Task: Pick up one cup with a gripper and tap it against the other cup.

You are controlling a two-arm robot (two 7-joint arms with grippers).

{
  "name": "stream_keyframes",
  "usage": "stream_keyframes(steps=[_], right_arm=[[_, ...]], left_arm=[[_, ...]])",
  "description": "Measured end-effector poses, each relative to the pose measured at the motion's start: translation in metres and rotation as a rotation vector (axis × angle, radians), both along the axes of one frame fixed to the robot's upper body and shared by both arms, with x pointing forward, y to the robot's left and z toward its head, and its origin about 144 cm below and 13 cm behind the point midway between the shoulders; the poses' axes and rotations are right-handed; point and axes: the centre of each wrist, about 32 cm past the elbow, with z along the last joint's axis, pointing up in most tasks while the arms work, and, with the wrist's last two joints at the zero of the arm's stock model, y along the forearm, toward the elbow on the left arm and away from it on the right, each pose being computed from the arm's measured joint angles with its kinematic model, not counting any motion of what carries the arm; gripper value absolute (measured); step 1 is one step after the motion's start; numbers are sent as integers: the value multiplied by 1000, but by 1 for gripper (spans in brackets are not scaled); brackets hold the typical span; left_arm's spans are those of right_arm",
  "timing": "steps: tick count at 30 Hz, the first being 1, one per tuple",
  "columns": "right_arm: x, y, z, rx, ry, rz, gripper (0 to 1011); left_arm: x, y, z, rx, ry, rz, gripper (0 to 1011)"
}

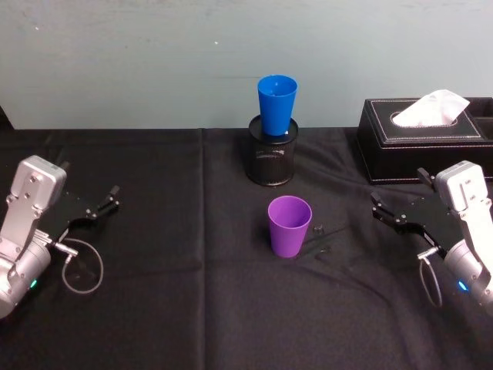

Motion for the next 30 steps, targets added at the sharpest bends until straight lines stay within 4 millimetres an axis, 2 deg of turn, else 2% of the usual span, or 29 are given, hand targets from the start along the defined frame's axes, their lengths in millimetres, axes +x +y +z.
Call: stream_keyframes(steps=[30], right_arm=[[0, 0, 0, 0, 0, 0, 1003]], left_arm=[[0, 0, 0, 0, 0, 0, 1000]])
